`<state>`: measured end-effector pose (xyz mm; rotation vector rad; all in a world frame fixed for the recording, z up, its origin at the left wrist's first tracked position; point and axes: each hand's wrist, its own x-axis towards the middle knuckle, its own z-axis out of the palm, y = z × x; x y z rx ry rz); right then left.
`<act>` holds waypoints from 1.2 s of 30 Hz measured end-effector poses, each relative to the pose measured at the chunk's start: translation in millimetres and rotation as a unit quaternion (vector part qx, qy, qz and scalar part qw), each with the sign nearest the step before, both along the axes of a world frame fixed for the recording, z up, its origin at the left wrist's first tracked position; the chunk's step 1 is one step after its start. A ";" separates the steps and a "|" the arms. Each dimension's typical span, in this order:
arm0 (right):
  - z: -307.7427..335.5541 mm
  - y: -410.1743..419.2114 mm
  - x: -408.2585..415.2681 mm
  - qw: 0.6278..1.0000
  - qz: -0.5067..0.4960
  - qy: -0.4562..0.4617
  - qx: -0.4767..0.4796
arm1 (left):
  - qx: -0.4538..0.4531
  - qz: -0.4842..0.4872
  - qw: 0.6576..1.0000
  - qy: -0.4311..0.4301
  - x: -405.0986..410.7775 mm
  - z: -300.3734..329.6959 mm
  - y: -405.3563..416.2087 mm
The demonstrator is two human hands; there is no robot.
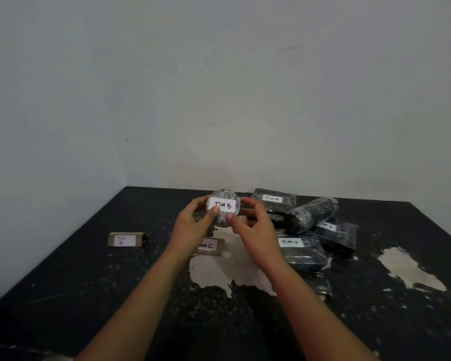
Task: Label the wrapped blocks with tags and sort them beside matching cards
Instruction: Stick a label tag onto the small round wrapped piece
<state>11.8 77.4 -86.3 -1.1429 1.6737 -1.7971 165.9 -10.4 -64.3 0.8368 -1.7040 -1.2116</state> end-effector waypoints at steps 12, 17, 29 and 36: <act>-20.0 -159.5 75.0 0.997 0.061 0.003 0.046 | -0.046 0.070 0.988 -0.132 93.3 -16.6 -142.6; -33.0 -223.2 96.0 0.997 0.056 -0.046 0.039 | -0.027 0.100 0.985 -0.138 96.1 -33.7 -202.0; -63.8 -350.7 95.9 0.998 -0.002 -0.056 0.038 | 0.013 0.114 0.982 -0.152 68.4 -68.1 -328.1; -71.3 -397.9 96.8 0.997 0.026 -0.035 0.057 | 0.019 0.116 0.981 -0.157 83.3 -81.2 -384.5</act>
